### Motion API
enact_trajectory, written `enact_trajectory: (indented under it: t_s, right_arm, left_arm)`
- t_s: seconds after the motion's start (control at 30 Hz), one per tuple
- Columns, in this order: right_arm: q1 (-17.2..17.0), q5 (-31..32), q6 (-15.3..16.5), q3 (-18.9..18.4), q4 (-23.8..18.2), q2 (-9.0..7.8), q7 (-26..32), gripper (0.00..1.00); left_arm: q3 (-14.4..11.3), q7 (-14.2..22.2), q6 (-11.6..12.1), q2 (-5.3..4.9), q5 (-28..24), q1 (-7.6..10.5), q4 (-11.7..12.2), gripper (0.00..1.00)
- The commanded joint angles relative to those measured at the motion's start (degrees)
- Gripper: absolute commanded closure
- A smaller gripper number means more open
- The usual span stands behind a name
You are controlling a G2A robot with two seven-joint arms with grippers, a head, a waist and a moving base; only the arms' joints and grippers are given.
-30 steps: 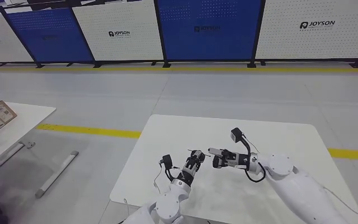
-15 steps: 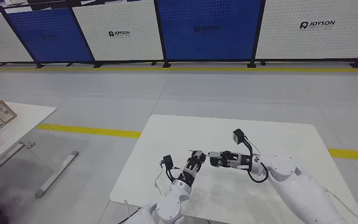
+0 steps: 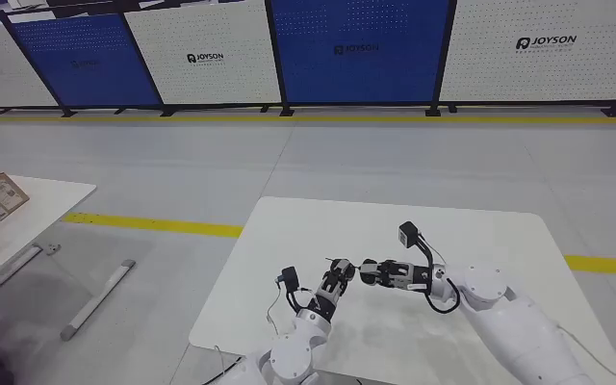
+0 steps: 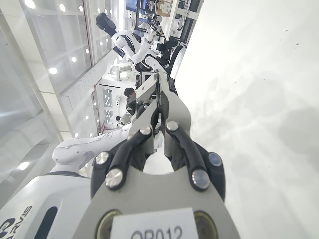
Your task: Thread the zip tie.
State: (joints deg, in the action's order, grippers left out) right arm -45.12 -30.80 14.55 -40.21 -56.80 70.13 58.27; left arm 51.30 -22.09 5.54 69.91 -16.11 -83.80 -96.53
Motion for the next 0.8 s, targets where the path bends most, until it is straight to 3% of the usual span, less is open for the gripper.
enact_trajectory:
  t_s: [0.0, 0.07, 0.1, 0.13, 0.17, 0.57, 0.63, 0.77]
  right_arm:
    - [-0.09, 0.15, -0.10, -0.24, 0.06, 0.10, 0.12, 1.00]
    - [-0.15, 0.30, -0.20, -0.45, 0.11, 0.19, 0.23, 1.00]
    - [-0.18, 0.42, -0.25, -0.58, 0.13, 0.26, 0.29, 1.00]
    - [-0.20, 0.51, -0.28, -0.67, 0.13, 0.30, 0.37, 1.00]
    - [-0.22, 0.60, -0.32, -0.76, 0.13, 0.35, 0.48, 1.00]
    - [-0.22, 0.80, -0.45, -0.92, 0.19, 0.42, 0.53, 1.00]
    - [-0.22, 0.80, -0.45, -0.92, 0.19, 0.42, 0.53, 1.00]
    - [-1.23, 0.99, -1.04, -1.51, -1.10, 0.25, 0.78, 1.00]
  left_arm:
    - [0.14, 0.01, -0.01, 0.15, 0.13, -0.04, 0.10, 1.00]
    - [0.30, -0.08, -0.10, 0.31, -0.04, -0.02, 0.23, 1.00]
    - [0.39, -0.06, -0.18, 0.41, -0.25, 0.00, 0.31, 0.93]
    - [0.42, 0.11, -0.44, 0.48, -0.35, 0.01, 0.39, 0.33]
    - [0.42, 0.11, -0.44, 0.48, -0.35, 0.01, 0.39, 0.00]
    - [0.44, 0.26, -0.40, 0.49, -0.38, 0.02, 0.40, 0.00]
    - [0.88, 1.65, 0.18, 0.54, -1.05, 0.19, 0.71, 0.00]
    - [2.63, 8.45, 0.17, 0.37, -4.89, 0.51, 1.29, 0.00]
